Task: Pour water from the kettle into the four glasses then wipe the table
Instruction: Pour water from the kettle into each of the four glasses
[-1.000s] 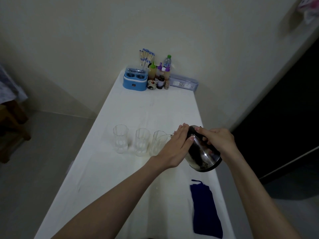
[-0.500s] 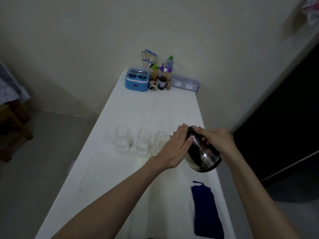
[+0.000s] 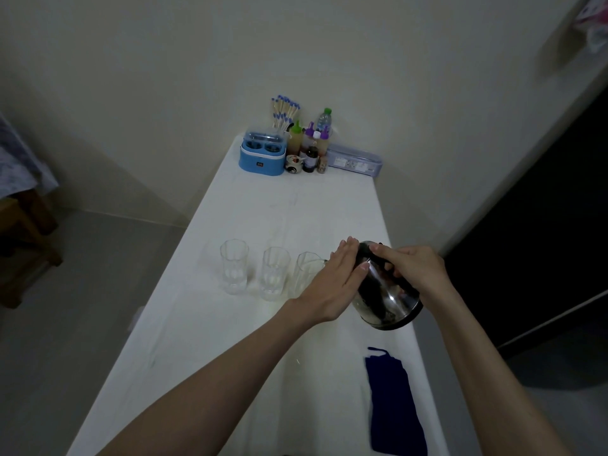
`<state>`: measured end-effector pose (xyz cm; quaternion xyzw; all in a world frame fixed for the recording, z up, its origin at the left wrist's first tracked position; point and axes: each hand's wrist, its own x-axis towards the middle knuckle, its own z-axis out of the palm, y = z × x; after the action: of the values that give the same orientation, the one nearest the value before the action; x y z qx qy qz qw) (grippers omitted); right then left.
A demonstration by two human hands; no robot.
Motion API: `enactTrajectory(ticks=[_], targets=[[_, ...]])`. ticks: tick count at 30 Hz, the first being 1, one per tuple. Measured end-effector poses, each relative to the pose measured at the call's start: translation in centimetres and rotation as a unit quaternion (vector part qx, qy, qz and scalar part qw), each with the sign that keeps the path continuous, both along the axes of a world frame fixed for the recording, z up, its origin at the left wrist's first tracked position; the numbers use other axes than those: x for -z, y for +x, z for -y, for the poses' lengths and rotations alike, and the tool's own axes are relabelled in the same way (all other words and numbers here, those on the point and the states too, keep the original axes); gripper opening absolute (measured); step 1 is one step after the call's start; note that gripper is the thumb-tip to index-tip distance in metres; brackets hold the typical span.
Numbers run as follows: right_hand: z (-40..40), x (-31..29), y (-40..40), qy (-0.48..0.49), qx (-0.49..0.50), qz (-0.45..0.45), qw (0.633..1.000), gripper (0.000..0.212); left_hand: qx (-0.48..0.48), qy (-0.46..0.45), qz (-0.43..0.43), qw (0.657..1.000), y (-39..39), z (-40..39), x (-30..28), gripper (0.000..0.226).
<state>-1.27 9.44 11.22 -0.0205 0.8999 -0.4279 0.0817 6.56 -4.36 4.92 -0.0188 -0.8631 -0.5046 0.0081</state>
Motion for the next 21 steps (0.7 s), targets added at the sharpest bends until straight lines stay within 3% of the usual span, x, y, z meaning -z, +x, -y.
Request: enactTrajectory(ticks=[21], targets=[[0.51,-0.14,0.22,0.011,-0.001,0.002,1.000,0.049,-0.006,0.012,0.003,1.000,0.15,0.36,-0.07,0.061]])
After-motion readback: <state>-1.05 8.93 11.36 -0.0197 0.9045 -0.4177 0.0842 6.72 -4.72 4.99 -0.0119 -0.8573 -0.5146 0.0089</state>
